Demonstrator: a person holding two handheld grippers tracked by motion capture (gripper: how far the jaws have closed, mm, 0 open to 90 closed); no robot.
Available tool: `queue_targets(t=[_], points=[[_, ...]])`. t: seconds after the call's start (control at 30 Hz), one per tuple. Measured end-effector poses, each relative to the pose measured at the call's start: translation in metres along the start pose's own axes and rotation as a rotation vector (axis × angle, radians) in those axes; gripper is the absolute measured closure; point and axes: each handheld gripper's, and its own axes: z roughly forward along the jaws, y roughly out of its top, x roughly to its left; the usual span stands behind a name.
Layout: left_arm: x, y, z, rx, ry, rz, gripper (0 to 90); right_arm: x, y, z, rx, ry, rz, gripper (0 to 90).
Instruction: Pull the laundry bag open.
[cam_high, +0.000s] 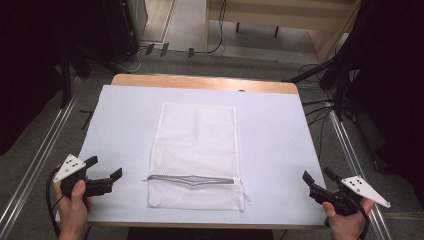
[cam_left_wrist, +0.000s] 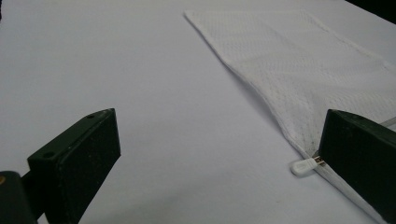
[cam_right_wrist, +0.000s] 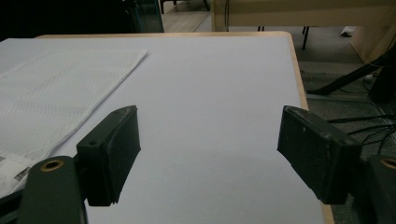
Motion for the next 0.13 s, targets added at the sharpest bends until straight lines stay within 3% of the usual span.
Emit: queue_targets(t=[0.13], points=[[0.0001, -0.0002, 0.0001, 0.0, 0.002, 0.0, 0.0, 0.0002, -0.0003, 0.0008, 0.005, -0.003, 0.001, 21.6]])
